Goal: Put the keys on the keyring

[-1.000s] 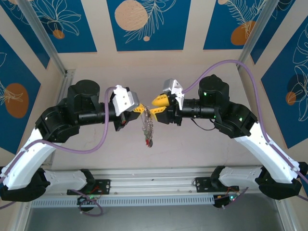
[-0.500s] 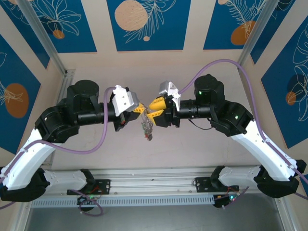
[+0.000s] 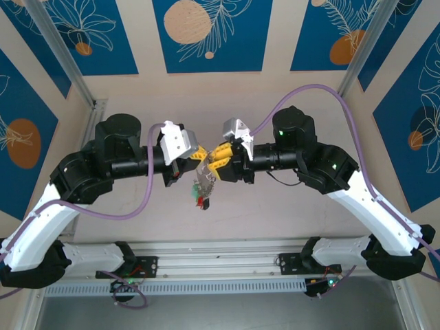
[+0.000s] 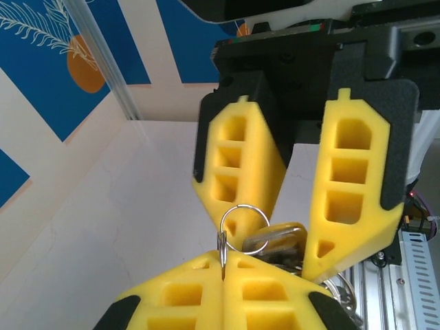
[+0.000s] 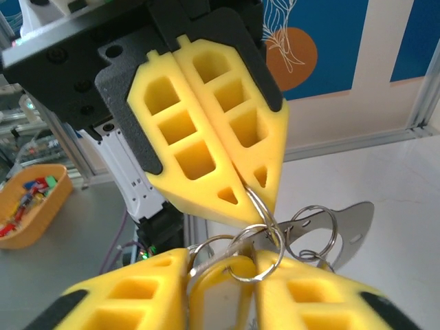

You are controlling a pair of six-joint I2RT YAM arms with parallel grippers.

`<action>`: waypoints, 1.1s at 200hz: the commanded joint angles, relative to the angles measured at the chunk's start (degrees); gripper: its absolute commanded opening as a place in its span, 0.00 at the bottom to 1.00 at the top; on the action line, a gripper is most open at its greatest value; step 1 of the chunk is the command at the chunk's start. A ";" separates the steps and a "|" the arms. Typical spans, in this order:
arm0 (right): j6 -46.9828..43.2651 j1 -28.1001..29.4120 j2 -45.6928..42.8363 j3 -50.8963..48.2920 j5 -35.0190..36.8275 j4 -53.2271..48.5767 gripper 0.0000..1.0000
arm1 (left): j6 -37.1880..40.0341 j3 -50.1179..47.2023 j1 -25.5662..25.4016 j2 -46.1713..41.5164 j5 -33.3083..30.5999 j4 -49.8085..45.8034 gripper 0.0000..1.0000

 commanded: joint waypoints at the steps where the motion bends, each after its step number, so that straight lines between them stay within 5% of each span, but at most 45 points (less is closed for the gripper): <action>1: -0.35 0.34 0.06 2.23 1.73 -0.89 0.21 | 0.41 -0.13 -0.56 -0.85 1.18 3.79 0.00; 104: -0.73 1.25 0.10 5.15 5.71 -0.07 0.08 | 0.60 -1.08 -0.56 -1.47 1.17 3.75 0.00; 142: 0.29 0.90 -1.52 3.41 6.87 2.50 0.13 | 0.63 -1.59 -0.55 -1.94 1.65 4.03 0.00; 220: 0.25 0.65 -3.59 -0.26 5.78 8.35 0.08 | -0.02 -0.95 -0.56 -1.89 7.52 3.34 0.00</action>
